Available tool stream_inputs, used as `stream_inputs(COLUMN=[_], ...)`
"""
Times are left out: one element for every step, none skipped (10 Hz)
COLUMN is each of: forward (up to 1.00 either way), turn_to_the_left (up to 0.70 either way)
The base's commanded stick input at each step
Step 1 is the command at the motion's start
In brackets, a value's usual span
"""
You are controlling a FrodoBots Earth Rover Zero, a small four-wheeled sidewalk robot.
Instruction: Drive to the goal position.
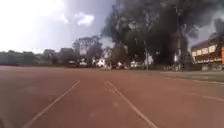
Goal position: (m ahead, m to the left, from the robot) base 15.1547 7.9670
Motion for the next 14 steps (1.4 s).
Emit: stream_inputs(forward=[0.7, 0.7, 0.7, 0.7, 0.7, 0.7, 0.7, 0.7, 0.7, 0.7, 0.7, 0.7, 0.7, 0.7], turn_to_the_left=[0.0, 0.0, 0.0, 0.02, 0.03, 0.35, 0.35, 0.0, 0.0, 0.0, 0.0, 0.0, 0.0, 0.0])
